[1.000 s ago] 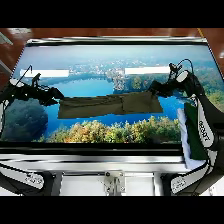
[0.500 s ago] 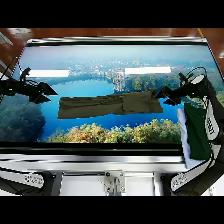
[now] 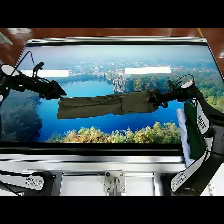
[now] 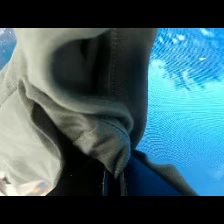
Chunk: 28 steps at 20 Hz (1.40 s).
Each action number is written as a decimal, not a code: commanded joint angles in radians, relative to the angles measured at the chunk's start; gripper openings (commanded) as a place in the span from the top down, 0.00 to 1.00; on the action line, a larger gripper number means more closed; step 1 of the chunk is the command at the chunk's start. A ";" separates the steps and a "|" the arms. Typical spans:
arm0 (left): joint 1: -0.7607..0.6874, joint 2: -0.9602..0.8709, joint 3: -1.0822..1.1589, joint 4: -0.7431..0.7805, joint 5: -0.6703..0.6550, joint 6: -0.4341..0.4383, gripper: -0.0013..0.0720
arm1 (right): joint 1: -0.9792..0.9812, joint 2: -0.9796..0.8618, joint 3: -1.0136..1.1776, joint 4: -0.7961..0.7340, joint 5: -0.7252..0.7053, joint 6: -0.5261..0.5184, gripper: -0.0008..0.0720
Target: Fold the shirts.
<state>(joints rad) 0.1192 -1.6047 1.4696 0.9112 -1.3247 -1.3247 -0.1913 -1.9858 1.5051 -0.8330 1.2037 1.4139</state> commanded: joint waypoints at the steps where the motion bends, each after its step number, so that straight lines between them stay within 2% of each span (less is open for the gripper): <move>1: -0.105 -0.007 0.001 -0.033 0.119 0.003 0.92 | -0.008 0.075 0.002 0.036 0.032 -0.043 0.91; 7: -0.365 -0.134 0.001 -0.282 0.328 0.005 0.93 | -0.013 0.392 0.002 0.029 0.189 -0.022 0.91; 10: -0.514 -0.203 0.001 -0.467 0.402 0.092 0.92 | -0.013 0.533 0.002 0.013 0.279 0.021 0.91; 15: -0.734 -0.291 0.002 -0.637 0.521 0.103 0.93 | -0.013 0.707 0.002 0.012 0.380 0.099 0.91; 20: -0.882 -0.369 0.019 -0.949 0.592 0.211 0.93 | -0.013 0.772 0.002 0.012 0.412 0.158 0.91; 22: -0.865 -0.372 0.018 -0.955 0.591 0.233 0.93 | -0.004 0.769 0.002 0.002 0.406 0.166 0.91; 24: -0.801 -0.344 0.018 -0.894 0.584 0.232 0.93 | 0.057 0.758 0.002 -0.063 0.378 0.181 0.91; 25: -0.752 -0.314 0.018 -0.824 0.576 0.227 0.93 | 0.106 0.748 0.002 -0.094 0.354 0.182 0.91; 28: -0.560 -0.185 0.018 -0.531 0.489 0.138 0.93 | 0.282 0.676 0.002 -0.137 0.226 0.184 0.91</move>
<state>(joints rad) -0.5755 -1.8774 1.4860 0.1570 -0.7712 -1.1282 -0.0349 -1.2652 1.5066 -0.9138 1.5326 1.5867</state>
